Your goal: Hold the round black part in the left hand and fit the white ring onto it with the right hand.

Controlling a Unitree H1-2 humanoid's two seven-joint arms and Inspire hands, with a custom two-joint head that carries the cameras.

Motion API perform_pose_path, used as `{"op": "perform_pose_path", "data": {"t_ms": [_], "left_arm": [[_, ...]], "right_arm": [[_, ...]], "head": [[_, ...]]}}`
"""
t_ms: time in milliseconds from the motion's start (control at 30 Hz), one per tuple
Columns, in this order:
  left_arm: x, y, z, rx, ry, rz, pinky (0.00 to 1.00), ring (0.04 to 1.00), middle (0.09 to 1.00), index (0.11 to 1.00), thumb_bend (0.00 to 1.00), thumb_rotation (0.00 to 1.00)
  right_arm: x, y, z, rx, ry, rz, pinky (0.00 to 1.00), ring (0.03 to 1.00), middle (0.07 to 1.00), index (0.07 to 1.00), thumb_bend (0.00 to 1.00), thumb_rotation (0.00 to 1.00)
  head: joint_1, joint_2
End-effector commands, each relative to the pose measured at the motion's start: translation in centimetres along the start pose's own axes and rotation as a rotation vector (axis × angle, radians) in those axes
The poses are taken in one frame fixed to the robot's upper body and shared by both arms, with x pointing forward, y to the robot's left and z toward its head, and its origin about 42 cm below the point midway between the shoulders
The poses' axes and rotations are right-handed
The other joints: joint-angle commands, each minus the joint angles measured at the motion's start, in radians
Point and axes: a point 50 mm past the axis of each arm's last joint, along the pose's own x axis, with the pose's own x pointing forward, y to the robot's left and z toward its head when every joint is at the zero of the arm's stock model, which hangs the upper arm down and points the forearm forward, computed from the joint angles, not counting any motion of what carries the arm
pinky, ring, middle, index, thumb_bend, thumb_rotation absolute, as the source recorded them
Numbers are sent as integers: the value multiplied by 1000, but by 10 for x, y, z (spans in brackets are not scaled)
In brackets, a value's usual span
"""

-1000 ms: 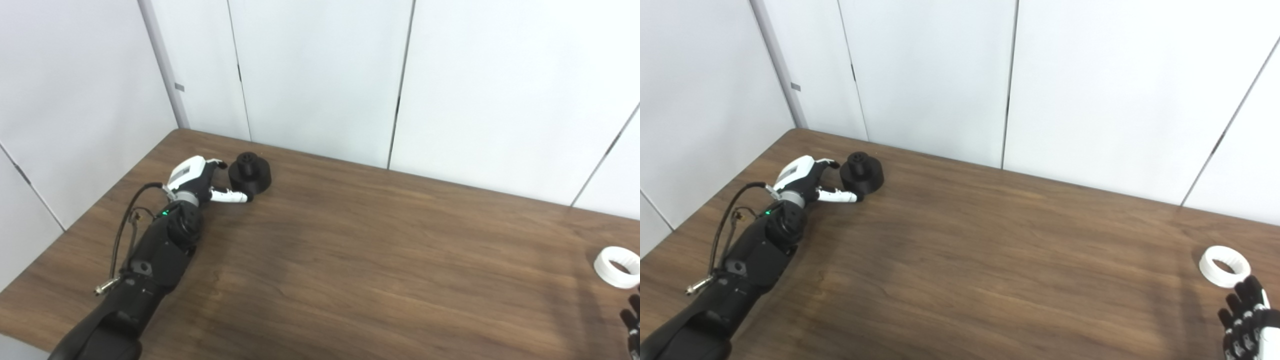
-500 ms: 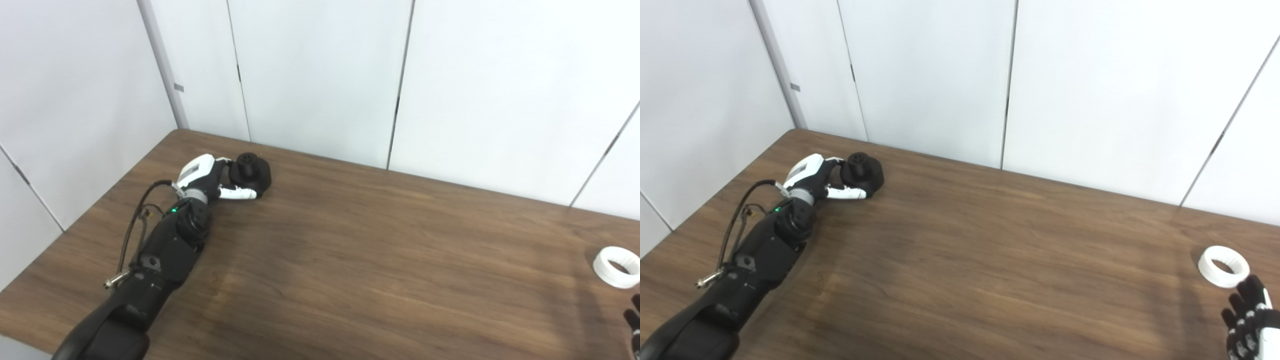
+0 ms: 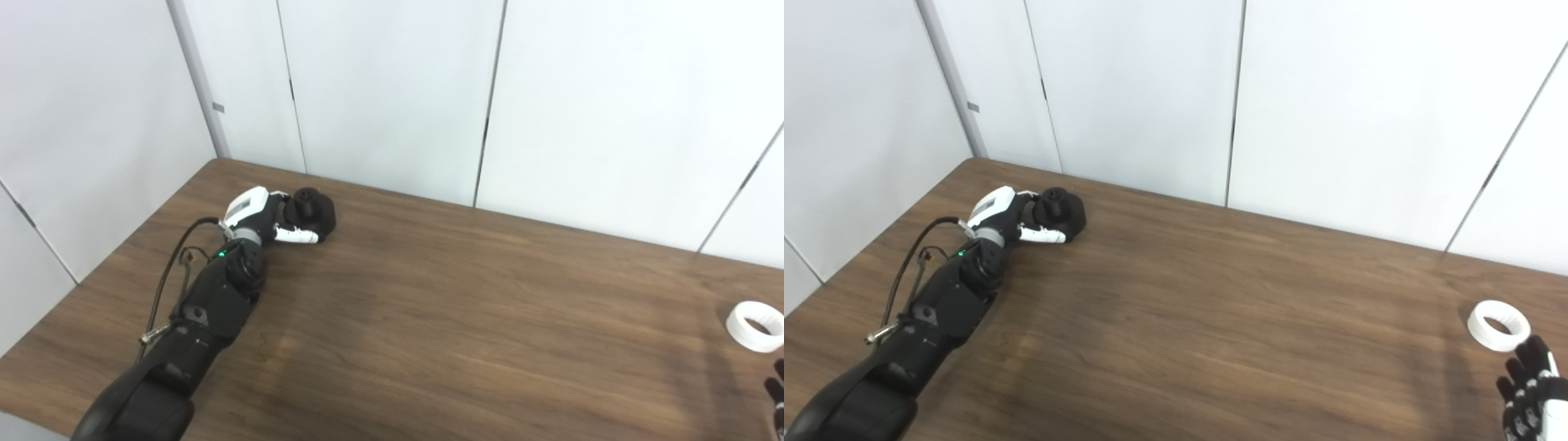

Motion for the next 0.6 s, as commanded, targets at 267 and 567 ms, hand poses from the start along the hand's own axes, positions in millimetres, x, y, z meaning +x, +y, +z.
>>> {"op": "perform_pose_path", "data": {"t_ms": [267,567], "left_arm": [[11,29,23,-26,-86,105,967,945,906,787,1000,386],[13,27,24,-15,-78,101,978,949,909,812,1000,399]], "right_arm": [[5,-2,10,-3,-59,3,1000,1000,1000,1000,605,1000],[4,-2,9,-9,-55,1,1000,1000,1000,1000,597,1000]], "head": [[2,4],[-2,7]]}}
